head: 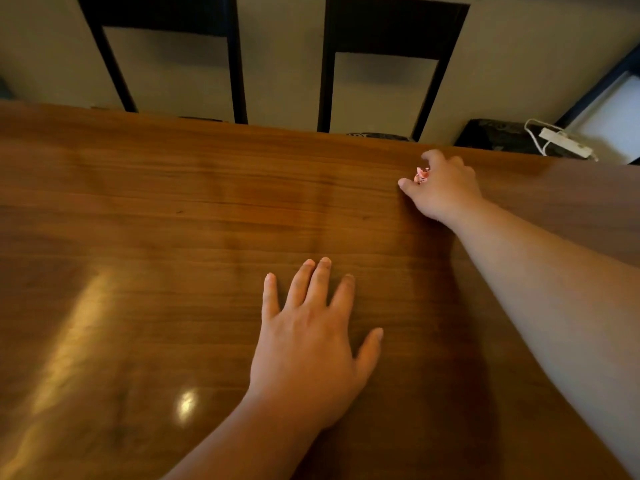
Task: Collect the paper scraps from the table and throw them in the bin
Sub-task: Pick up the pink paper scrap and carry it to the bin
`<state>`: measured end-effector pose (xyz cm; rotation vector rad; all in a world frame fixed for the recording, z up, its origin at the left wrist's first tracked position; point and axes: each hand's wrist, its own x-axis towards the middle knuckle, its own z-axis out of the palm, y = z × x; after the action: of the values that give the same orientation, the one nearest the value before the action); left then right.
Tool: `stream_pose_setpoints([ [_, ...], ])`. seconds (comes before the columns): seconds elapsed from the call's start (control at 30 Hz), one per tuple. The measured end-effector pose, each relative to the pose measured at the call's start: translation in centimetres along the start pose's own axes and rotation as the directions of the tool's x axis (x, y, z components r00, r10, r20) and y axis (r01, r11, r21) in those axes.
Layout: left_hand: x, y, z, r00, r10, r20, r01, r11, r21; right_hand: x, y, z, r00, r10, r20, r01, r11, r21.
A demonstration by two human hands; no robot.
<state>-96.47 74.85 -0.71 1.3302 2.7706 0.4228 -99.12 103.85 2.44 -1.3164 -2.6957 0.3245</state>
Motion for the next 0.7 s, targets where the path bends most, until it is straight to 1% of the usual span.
stream_pose_setpoints([
  [0.07,0.0,0.0,0.0,1.000,0.000,-0.004,0.000,1.000,0.000,-0.1,-0.3,0.4,0.998,-0.046,-0.041,0.046,0.999,-0.007],
  [0.17,-0.1,-0.1,0.0,1.000,0.001,-0.016,-0.001,1.000,0.006,-1.0,-0.9,0.8,0.992,-0.102,-0.080,0.106,0.993,0.049],
  [0.27,-0.1,-0.1,0.0,1.000,0.002,-0.015,-0.002,1.000,0.009,-2.6,-1.4,0.5,0.987,-0.130,-0.089,0.139,0.986,0.097],
  [0.33,-0.1,-0.1,-0.1,1.000,-0.001,-0.012,0.001,1.000,0.009,-4.3,-1.6,0.1,0.987,-0.155,-0.043,0.160,0.968,0.194],
  [0.37,-0.1,-0.1,-0.1,1.000,0.001,-0.009,-0.001,1.000,0.010,-5.4,-1.7,-0.2,0.989,-0.147,-0.008,0.143,0.948,0.285],
  [0.4,-0.1,-0.1,-0.1,1.000,0.003,-0.006,-0.003,1.000,0.012,-6.7,-1.8,-0.3,0.993,-0.111,0.035,0.087,0.910,0.405],
  [0.43,-0.1,-0.2,-0.2,1.000,0.004,-0.001,-0.004,1.000,0.012,-8.1,-1.9,-0.3,0.995,-0.044,0.094,-0.016,0.834,0.551],
  [0.47,-0.1,-0.3,-0.2,1.000,0.005,0.004,-0.005,1.000,0.009,-9.7,-1.8,-0.4,0.981,0.038,0.189,-0.162,0.692,0.704],
  [0.5,0.0,-0.3,-0.1,1.000,0.007,0.009,-0.007,1.000,0.008,-11.5,-1.7,-0.6,0.939,0.104,0.327,-0.335,0.478,0.812],
  [0.53,0.0,-0.4,-0.1,1.000,0.009,0.012,-0.009,1.000,0.011,-13.3,-1.4,-0.8,0.871,0.113,0.478,-0.491,0.210,0.846],
  [0.57,0.0,-0.4,-0.1,1.000,0.010,0.013,-0.011,1.000,0.017,-15.2,-1.0,-1.0,0.799,0.067,0.597,-0.594,-0.056,0.802],
  [0.6,0.0,-0.4,-0.1,1.000,0.010,0.014,-0.010,1.000,0.023,-17.0,-0.3,-1.2,0.742,-0.002,0.671,-0.647,-0.267,0.714],
  [0.63,0.0,-0.3,-0.2,1.000,0.006,0.018,-0.006,1.000,0.023,-18.9,0.4,-1.5,0.703,-0.068,0.708,-0.669,-0.403,0.625],
  [0.67,0.0,-0.3,-0.3,1.000,0.002,0.026,-0.003,1.000,0.021,-20.9,1.1,-1.9,0.678,-0.118,0.726,-0.678,-0.484,0.554],
  [0.7,0.0,-0.2,-0.4,0.999,0.001,0.039,-0.002,1.000,0.021,-22.8,1.8,-2.4,0.661,-0.148,0.736,-0.679,-0.535,0.502],
])
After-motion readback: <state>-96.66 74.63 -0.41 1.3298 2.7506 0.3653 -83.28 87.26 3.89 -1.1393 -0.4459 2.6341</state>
